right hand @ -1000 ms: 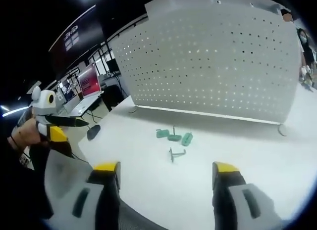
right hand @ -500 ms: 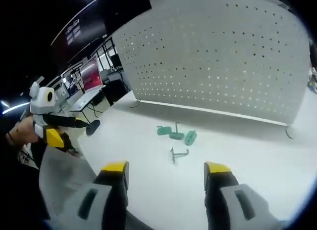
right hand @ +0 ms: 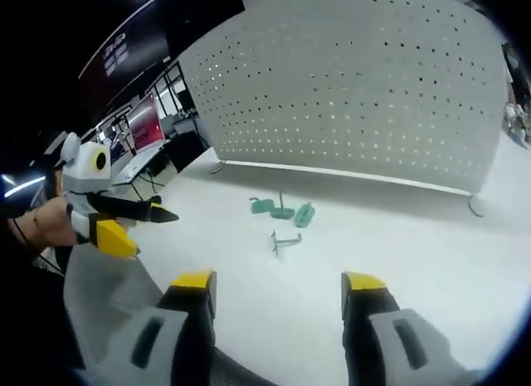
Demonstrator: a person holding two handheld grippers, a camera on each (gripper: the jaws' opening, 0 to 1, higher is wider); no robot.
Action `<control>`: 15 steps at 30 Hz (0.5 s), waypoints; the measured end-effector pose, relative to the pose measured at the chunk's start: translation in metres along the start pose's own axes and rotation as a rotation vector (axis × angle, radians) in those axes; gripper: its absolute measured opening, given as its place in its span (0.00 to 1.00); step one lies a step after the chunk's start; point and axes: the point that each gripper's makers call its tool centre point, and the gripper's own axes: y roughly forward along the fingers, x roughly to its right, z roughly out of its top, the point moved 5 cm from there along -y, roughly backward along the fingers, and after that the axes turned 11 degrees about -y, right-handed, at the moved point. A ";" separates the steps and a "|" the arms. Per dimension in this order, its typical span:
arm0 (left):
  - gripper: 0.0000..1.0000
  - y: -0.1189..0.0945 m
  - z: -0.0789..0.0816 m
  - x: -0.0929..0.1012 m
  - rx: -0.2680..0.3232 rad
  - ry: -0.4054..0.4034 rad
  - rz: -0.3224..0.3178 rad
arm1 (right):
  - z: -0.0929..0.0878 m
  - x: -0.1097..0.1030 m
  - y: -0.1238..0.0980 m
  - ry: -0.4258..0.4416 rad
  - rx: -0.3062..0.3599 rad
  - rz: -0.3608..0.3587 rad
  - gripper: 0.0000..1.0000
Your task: Insert the hook assembly into the mounting plate slot until the hook locks in place.
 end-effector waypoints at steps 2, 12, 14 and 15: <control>0.87 0.008 0.002 0.003 -0.006 0.014 -0.002 | -0.003 0.004 -0.005 0.011 0.000 -0.007 0.58; 0.67 0.049 0.010 0.003 -0.020 0.047 -0.002 | -0.007 0.017 -0.028 -0.014 0.052 -0.026 0.53; 0.60 0.058 0.013 -0.001 -0.014 0.062 0.020 | -0.009 0.020 -0.031 -0.018 0.050 -0.031 0.53; 0.57 0.062 0.013 -0.002 -0.017 0.061 0.028 | -0.010 0.021 -0.032 -0.019 0.049 -0.032 0.52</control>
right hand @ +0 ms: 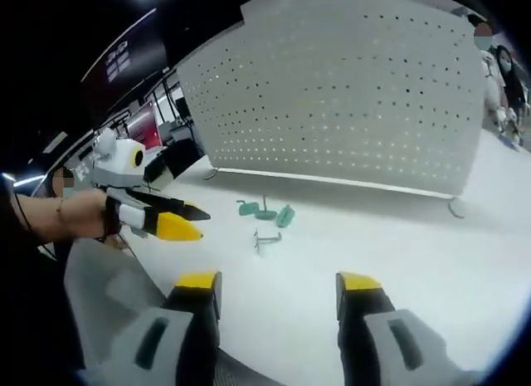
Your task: Insert the hook assembly into the mounting plate slot until the hook locks in place.
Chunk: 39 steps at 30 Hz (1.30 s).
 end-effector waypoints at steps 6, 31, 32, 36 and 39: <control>0.43 0.028 -0.007 -0.010 -0.035 0.031 0.091 | -0.005 0.006 -0.005 0.002 -0.005 -0.010 0.51; 0.25 0.072 -0.012 -0.026 -0.010 0.034 0.256 | -0.023 0.019 -0.017 0.064 0.000 -0.047 0.47; 0.25 0.072 -0.013 -0.028 -0.017 0.030 0.261 | -0.023 0.019 -0.017 0.066 -0.001 -0.047 0.47; 0.22 0.071 -0.014 -0.030 -0.025 0.033 0.275 | -0.025 0.017 -0.017 0.070 -0.004 -0.044 0.47; 0.19 0.072 -0.013 -0.031 -0.027 0.042 0.278 | -0.025 0.017 -0.016 0.072 -0.002 -0.041 0.47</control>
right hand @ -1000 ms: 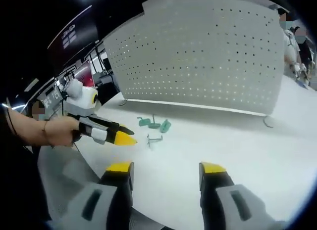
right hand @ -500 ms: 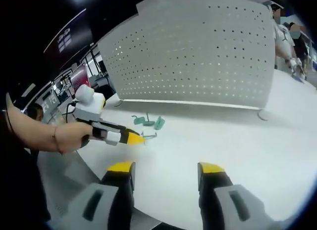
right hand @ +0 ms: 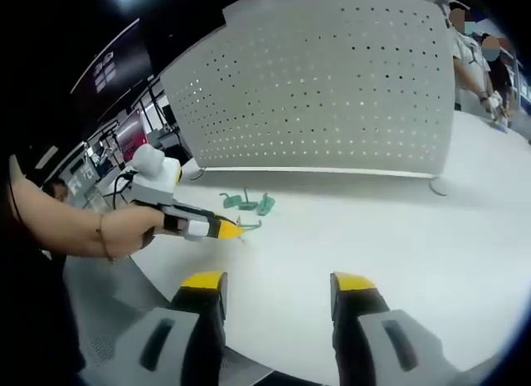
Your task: Insert the hook assembly into the mounting plate slot until the hook locks in place.
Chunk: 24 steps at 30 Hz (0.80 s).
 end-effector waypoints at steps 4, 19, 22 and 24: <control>0.11 0.000 0.002 -0.004 -0.002 0.035 0.008 | 0.000 -0.001 0.001 0.001 0.000 0.004 0.47; 0.06 0.004 0.003 -0.017 0.013 0.122 0.058 | 0.000 -0.004 0.002 0.003 -0.010 0.015 0.47; 0.04 0.004 0.004 -0.021 0.014 0.120 0.063 | -0.002 -0.004 0.001 0.005 -0.014 0.016 0.47; 0.04 0.004 0.004 -0.022 0.019 0.121 0.062 | -0.003 -0.004 0.001 0.007 -0.017 0.014 0.47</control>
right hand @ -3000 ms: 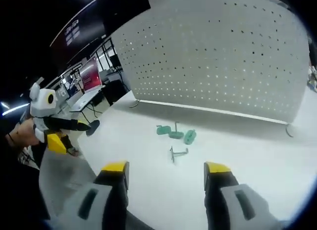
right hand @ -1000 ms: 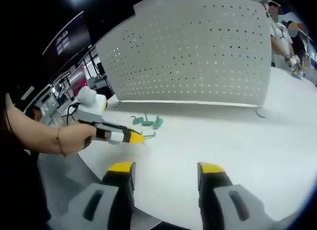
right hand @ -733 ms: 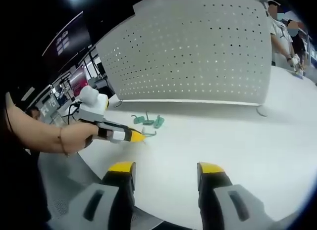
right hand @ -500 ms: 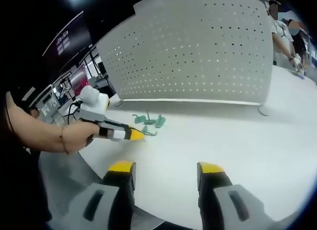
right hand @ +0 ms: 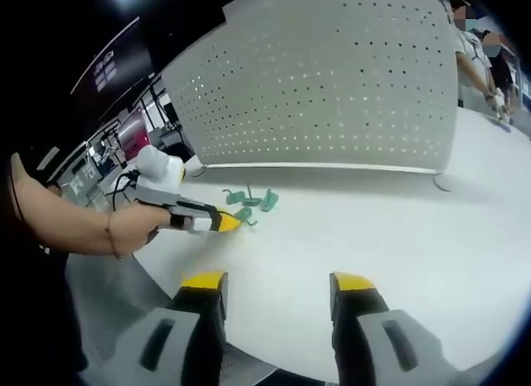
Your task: Insert the hook assembly into the mounting plate slot until the hook locks in place.
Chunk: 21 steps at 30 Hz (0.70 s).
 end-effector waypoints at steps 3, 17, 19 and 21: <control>0.03 -0.001 0.000 0.000 0.000 0.013 -0.001 | 0.000 0.001 0.000 0.005 0.002 -0.005 0.47; 0.02 -0.012 0.015 -0.002 0.032 -0.015 -0.025 | 0.006 -0.002 0.004 0.002 0.002 -0.010 0.47; 0.02 -0.014 0.018 -0.001 0.033 -0.004 -0.049 | 0.008 -0.002 0.005 -0.002 0.010 -0.010 0.47; 0.02 -0.018 0.020 -0.001 0.030 0.021 -0.063 | 0.011 -0.004 0.008 -0.004 0.011 -0.005 0.47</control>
